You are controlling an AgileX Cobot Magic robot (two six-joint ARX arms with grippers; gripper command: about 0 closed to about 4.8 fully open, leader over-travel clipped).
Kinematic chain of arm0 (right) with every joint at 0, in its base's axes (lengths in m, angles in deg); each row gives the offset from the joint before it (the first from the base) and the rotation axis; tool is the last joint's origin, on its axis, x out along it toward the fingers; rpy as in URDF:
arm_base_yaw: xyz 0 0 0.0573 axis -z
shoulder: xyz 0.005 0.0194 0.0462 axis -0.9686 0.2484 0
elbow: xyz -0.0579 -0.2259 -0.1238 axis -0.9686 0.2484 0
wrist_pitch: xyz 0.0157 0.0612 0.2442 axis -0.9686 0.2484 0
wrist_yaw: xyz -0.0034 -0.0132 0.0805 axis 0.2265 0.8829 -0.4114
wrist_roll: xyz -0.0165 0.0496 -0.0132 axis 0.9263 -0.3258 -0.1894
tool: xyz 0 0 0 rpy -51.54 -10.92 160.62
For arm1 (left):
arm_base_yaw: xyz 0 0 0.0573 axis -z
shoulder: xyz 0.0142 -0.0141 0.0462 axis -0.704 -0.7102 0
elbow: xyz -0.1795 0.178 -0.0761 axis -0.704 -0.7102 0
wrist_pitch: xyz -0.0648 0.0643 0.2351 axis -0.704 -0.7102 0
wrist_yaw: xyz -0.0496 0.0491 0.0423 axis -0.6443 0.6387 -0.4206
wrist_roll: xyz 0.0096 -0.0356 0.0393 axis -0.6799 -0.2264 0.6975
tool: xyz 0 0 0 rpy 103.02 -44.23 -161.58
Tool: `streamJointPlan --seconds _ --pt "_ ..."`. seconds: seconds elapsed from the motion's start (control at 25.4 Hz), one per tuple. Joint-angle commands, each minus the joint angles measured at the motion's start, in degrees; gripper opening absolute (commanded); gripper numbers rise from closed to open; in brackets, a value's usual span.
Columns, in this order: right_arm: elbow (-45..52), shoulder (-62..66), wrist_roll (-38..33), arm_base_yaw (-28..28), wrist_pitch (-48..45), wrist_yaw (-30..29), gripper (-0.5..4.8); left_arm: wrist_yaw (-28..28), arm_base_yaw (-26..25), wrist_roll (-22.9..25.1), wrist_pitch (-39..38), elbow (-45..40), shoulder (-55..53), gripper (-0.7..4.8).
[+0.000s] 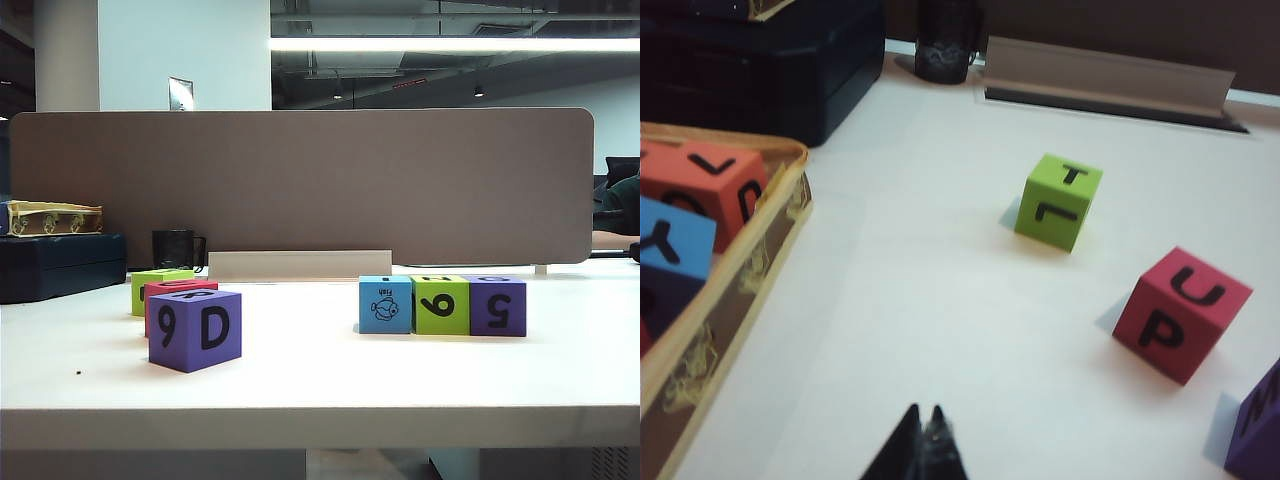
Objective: Select the appropriate blocks from the scattered letter blocks on the table and arrange them in a row to spell out "TURING".
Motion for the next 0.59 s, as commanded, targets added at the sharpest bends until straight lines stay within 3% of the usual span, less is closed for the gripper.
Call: streamJointPlan --seconds 0.04,0.24,0.59 --pt "-3.26 0.13 -0.57 -0.02 -0.07 0.0 -0.02 -0.46 0.02 -2.08 1.18 1.77 -0.02 -0.06" --pt "-9.62 2.19 -0.59 -0.07 4.35 -0.02 -0.02 -4.15 0.04 -3.87 1.2 2.97 -0.02 -0.06" --pt "-18.69 10.21 -0.57 -0.15 7.34 -0.26 -0.01 -5.16 0.02 -3.85 0.7 5.92 -0.33 -0.06"
